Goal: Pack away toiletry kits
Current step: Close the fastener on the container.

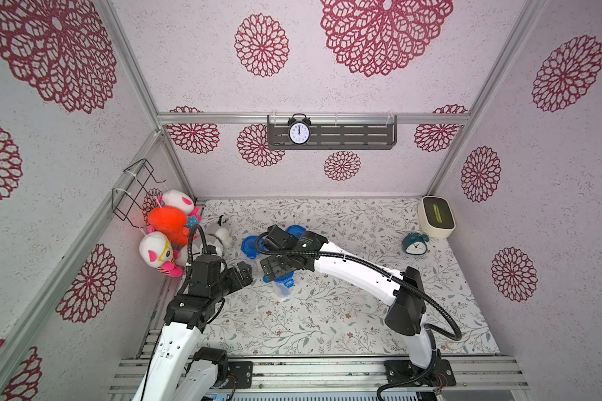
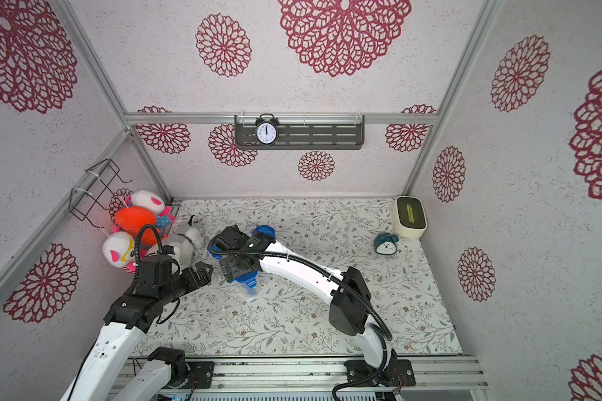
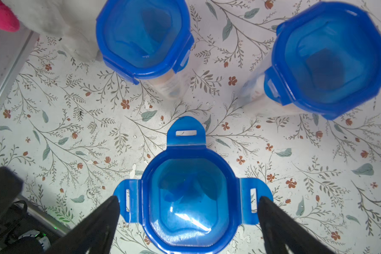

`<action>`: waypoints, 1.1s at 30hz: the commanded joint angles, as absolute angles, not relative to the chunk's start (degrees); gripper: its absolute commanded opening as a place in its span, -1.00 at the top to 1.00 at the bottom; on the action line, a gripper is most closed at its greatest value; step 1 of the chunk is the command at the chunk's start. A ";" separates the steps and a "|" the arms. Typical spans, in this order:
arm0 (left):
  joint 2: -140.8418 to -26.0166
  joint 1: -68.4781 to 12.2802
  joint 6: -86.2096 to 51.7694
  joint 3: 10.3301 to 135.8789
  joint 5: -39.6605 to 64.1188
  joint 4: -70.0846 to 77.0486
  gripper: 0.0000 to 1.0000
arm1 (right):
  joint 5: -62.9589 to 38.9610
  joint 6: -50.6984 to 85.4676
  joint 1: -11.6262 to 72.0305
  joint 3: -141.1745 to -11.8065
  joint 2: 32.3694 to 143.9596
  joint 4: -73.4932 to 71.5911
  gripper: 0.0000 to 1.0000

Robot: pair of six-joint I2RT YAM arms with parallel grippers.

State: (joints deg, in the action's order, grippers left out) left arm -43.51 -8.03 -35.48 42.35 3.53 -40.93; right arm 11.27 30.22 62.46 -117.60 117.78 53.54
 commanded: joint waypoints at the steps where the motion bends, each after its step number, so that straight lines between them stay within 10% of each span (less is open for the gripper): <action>1: -42.81 -7.21 -31.30 44.61 3.69 -42.74 -0.97 | 11.07 31.90 62.67 -117.69 117.95 53.33 -0.97; 33: -43.28 1.84 -29.61 42.32 20.24 -36.19 -0.99 | 12.49 33.10 62.67 -117.23 118.56 54.93 -0.98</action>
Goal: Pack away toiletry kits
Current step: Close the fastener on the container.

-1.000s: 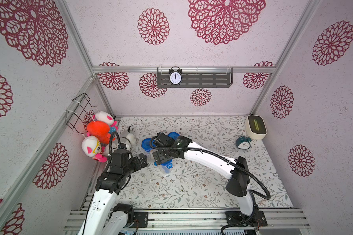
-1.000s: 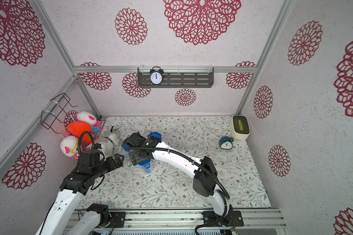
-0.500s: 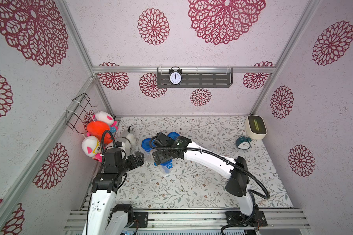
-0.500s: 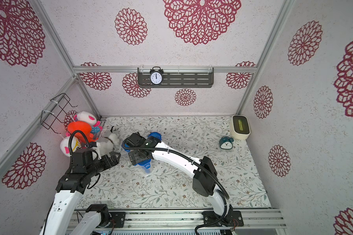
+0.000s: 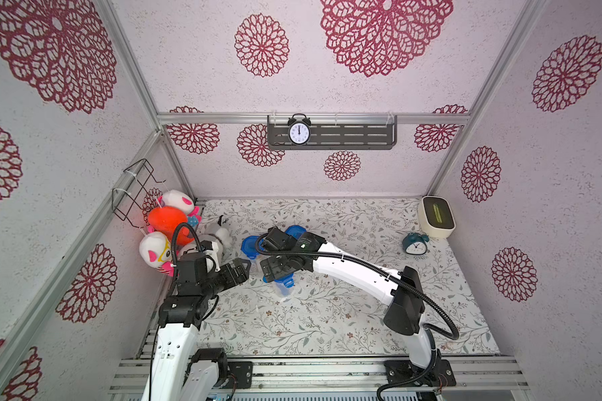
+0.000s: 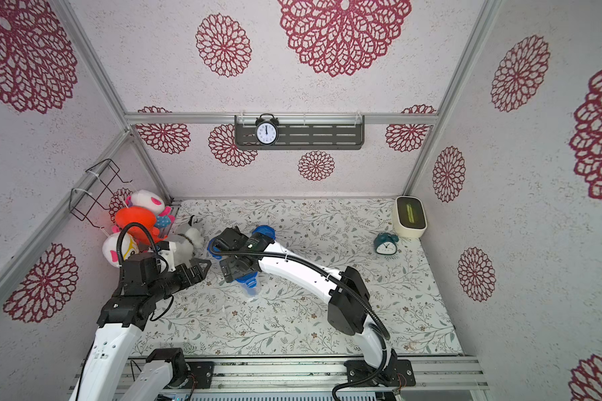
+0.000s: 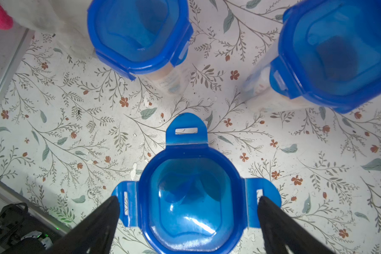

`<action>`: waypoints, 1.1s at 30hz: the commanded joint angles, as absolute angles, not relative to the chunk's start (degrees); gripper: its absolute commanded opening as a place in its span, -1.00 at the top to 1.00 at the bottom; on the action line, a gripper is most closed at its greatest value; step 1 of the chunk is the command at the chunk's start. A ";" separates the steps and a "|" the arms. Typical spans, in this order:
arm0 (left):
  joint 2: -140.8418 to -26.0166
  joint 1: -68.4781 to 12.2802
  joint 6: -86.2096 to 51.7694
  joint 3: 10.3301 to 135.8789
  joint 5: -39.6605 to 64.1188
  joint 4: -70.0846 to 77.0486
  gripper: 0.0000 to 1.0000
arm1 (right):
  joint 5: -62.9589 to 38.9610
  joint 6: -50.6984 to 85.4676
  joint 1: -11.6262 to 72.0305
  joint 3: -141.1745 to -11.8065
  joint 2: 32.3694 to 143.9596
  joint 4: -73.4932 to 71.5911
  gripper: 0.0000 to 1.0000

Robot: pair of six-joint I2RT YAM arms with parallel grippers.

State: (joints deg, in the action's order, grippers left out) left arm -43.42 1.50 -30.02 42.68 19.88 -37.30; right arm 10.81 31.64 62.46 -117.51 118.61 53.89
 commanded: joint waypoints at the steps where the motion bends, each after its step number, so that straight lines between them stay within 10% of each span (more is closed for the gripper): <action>1: -43.34 1.85 -29.59 42.36 20.00 -36.30 -0.99 | 12.52 32.98 62.67 -117.20 118.61 54.89 -0.97; 33: -43.24 1.89 -29.23 42.82 19.32 -37.18 -0.99 | 11.05 33.00 62.14 -110.90 119.88 51.70 -0.90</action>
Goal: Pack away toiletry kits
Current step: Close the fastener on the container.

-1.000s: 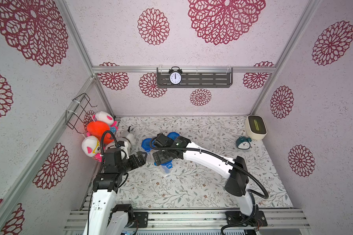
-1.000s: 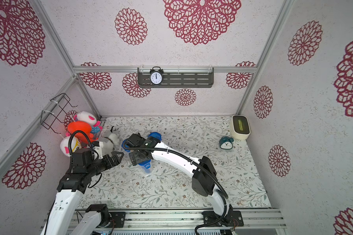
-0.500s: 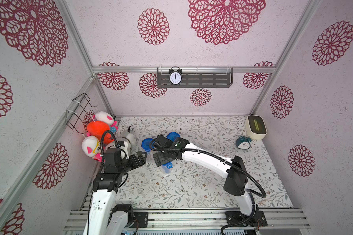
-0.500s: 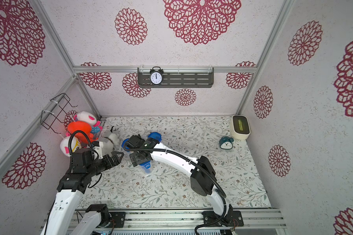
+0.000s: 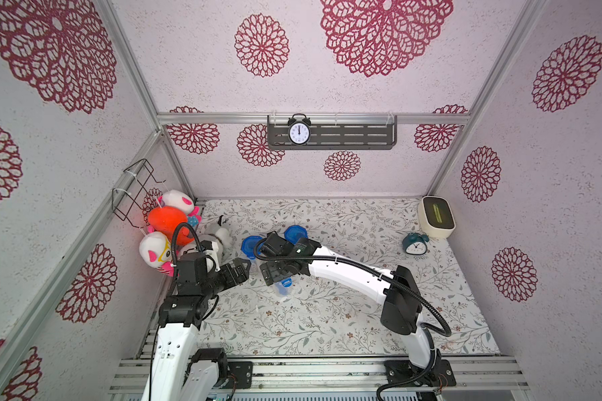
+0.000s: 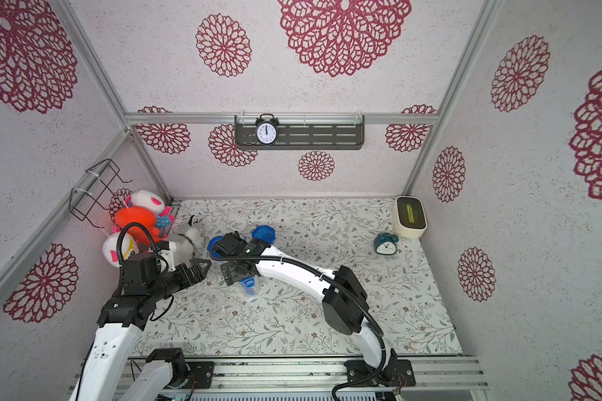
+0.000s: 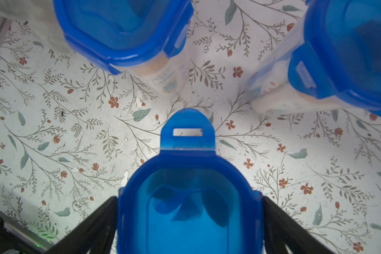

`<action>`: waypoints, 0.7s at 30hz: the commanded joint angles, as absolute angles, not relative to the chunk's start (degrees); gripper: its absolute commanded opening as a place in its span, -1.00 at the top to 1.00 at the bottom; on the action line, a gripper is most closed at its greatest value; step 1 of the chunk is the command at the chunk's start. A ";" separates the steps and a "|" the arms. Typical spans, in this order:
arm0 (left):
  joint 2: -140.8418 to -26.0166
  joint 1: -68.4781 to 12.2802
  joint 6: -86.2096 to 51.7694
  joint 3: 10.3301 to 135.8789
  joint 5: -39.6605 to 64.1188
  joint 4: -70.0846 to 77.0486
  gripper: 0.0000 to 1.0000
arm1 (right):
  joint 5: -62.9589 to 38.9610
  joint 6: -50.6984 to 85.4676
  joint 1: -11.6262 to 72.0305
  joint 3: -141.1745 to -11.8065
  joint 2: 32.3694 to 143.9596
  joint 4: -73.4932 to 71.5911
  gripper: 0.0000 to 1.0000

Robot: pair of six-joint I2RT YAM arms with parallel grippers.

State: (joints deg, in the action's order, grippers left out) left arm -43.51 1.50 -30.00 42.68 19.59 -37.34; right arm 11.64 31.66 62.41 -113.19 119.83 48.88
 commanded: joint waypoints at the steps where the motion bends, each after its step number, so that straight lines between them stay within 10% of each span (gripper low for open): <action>1: -43.24 1.86 -29.19 42.80 19.27 -37.13 -1.00 | 11.00 33.03 62.14 -110.62 119.80 51.53 -0.89; 17: -43.07 2.15 -29.19 42.71 19.15 -37.17 -1.00 | 10.50 32.81 62.01 -108.36 117.28 48.56 -0.44; 21: -42.80 2.30 -29.20 42.57 19.05 -37.09 -1.00 | 10.78 32.78 62.05 -108.61 117.42 48.77 -0.78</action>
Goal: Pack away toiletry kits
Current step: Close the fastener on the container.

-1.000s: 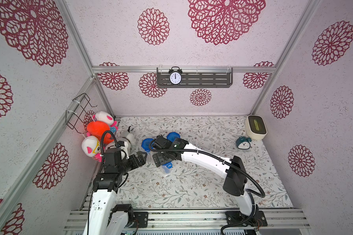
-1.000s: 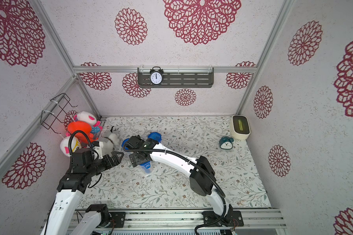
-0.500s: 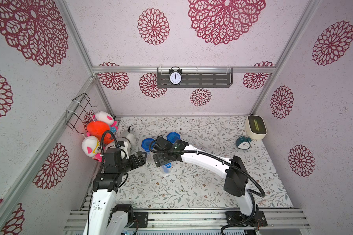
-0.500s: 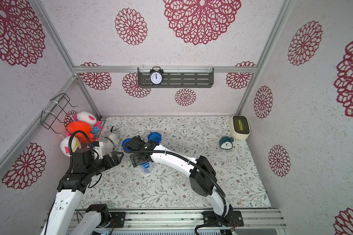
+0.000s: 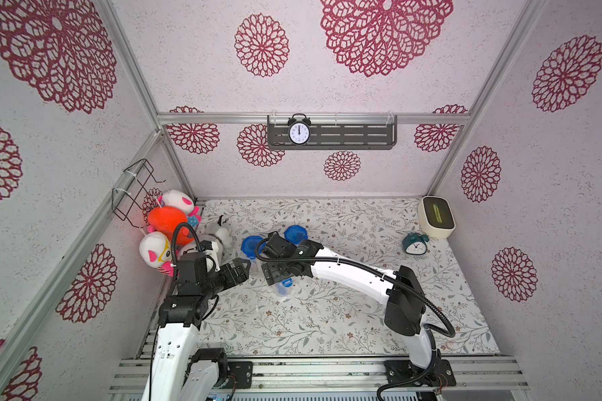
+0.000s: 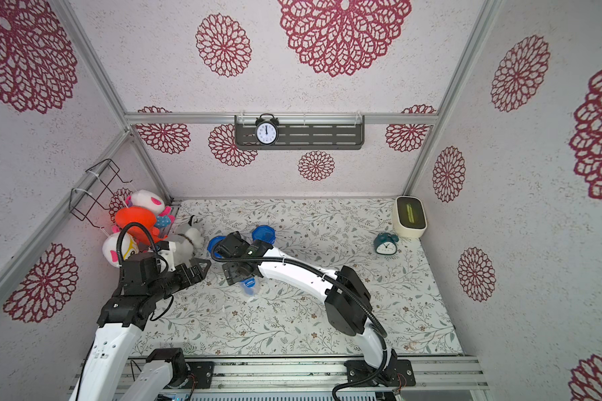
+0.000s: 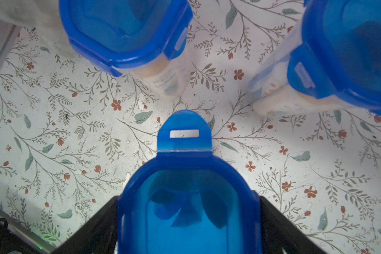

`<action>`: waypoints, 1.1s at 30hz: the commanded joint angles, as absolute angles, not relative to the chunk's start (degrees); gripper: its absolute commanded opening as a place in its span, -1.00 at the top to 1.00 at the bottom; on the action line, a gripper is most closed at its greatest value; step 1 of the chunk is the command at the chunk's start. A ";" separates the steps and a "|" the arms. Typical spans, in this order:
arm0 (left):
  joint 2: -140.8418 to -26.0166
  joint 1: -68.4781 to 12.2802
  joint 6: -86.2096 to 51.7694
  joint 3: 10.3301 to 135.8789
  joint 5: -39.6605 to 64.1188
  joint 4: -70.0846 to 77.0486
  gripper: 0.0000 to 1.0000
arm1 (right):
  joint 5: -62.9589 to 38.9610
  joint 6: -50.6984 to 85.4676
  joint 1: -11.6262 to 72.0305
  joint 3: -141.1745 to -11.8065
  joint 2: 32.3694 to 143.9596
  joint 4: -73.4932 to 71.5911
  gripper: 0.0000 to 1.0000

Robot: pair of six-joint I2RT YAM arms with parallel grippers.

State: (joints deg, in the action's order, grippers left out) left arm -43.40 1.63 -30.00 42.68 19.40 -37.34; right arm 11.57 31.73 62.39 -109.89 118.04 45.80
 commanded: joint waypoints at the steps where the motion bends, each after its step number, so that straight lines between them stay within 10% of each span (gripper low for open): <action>1: -42.80 2.30 -29.19 42.54 19.00 -37.07 -1.00 | 11.25 32.71 62.05 -108.78 117.34 48.83 -0.89; 18: -42.10 2.90 -28.77 42.10 15.54 -36.44 -0.99 | 15.34 28.25 62.19 -113.43 110.67 47.18 -0.97; 33: -56.83 -18.17 8.65 60.58 16.25 -47.85 -0.95 | -17.54 20.68 36.13 -66.77 78.90 20.23 -0.98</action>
State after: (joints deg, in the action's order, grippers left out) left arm -55.37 -16.16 -6.13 58.17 15.38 -40.82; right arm -7.31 23.05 38.39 -69.78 82.17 26.37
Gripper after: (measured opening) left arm 0.979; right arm 0.988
